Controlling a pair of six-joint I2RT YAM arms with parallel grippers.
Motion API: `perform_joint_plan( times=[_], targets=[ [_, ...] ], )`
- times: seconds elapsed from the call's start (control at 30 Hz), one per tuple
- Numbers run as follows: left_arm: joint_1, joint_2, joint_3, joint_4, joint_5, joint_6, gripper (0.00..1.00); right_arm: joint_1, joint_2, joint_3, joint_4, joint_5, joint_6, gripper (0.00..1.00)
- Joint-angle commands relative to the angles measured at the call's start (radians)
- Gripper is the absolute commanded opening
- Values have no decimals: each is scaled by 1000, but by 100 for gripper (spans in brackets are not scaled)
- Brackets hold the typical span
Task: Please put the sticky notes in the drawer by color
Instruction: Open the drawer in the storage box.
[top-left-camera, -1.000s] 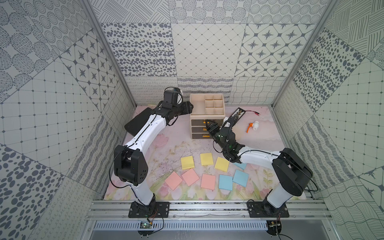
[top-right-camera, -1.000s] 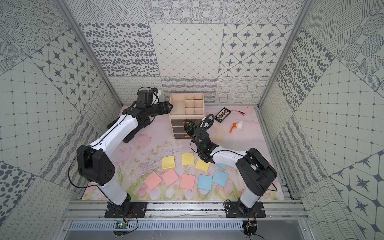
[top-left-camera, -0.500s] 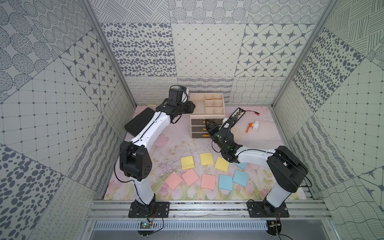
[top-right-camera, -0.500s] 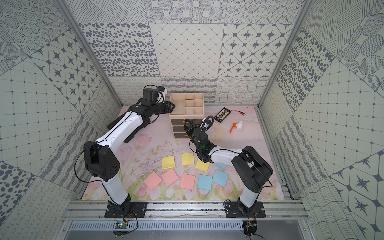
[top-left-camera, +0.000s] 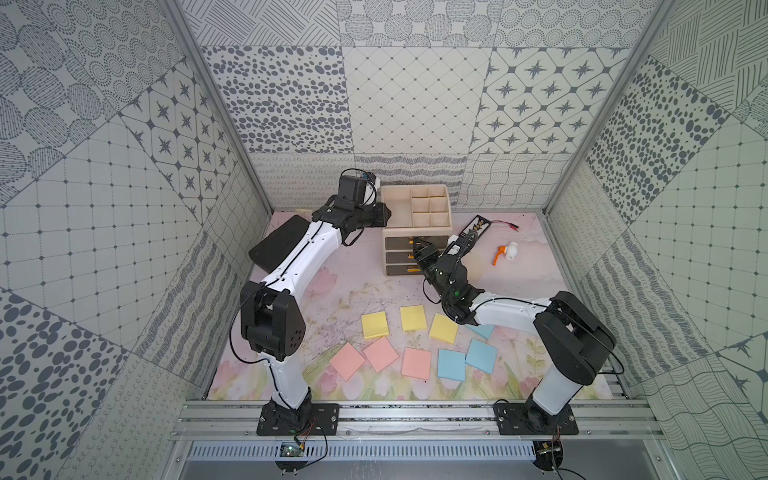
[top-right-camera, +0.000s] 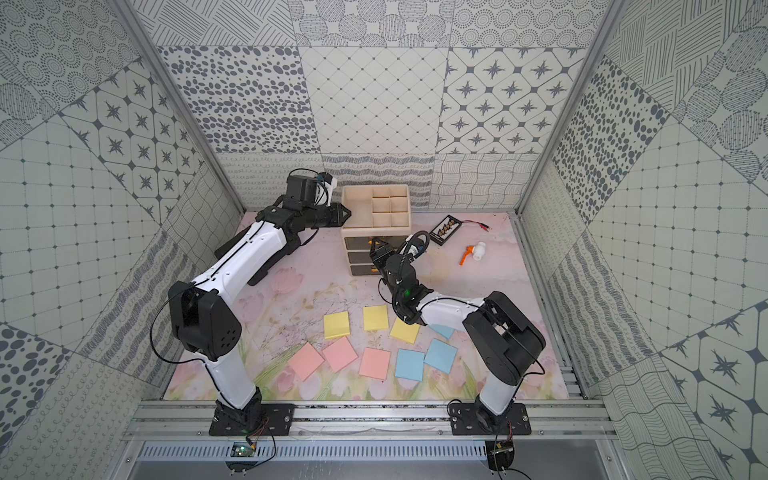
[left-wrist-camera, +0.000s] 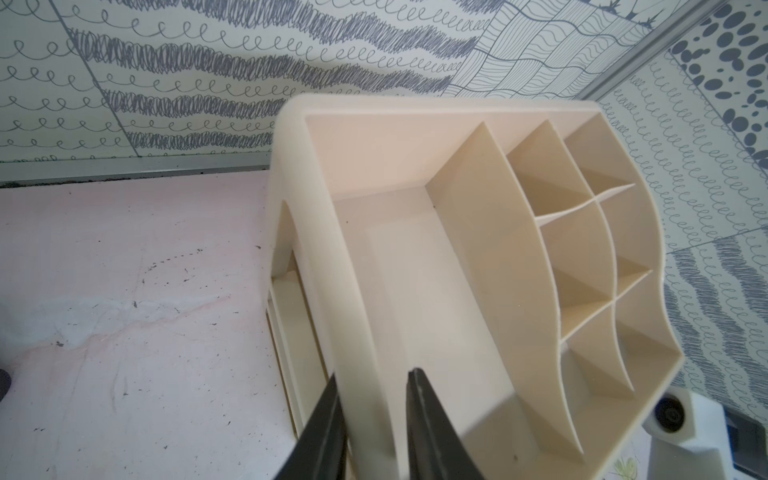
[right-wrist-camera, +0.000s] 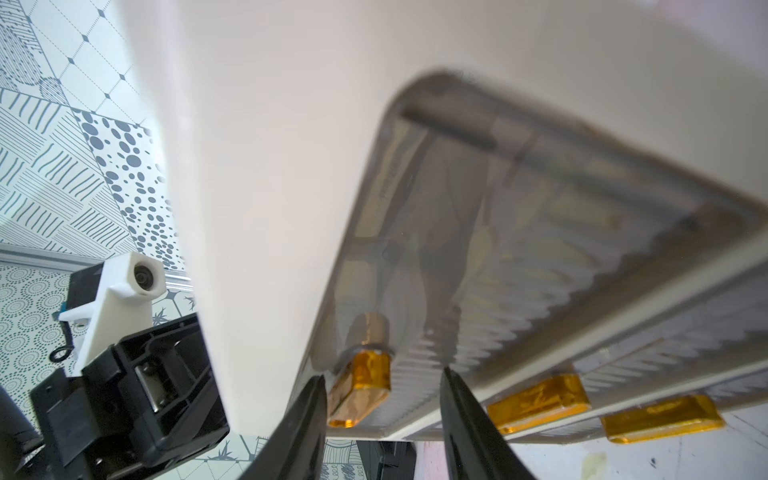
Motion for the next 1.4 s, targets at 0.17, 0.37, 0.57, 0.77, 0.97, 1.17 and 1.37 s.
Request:
perform_joint_plan(
  times=[0.17,0.37,0.57,0.77,0.97,1.17,1.37],
  targets=[
    [-18,9,30,-53,50,31,27,0,39,47,77,20,26,28],
    [-19,27,52,-88,26,-14,23,7,25,35,67,27,36,21],
    [-19,35,61,-102,28,-30,23,7,32,6,139,32,-2,49],
    [-19,31,61,-97,52,-23,23,-2,63,-6,181,35,17,49],
    [-20,26,51,-95,57,-11,23,-14,107,2,210,24,67,41],
    [-20,5,17,-78,67,-3,23,-22,133,-4,239,23,89,37],
    [-21,3,13,-77,76,1,22,-30,120,-4,223,24,96,31]
  ],
)
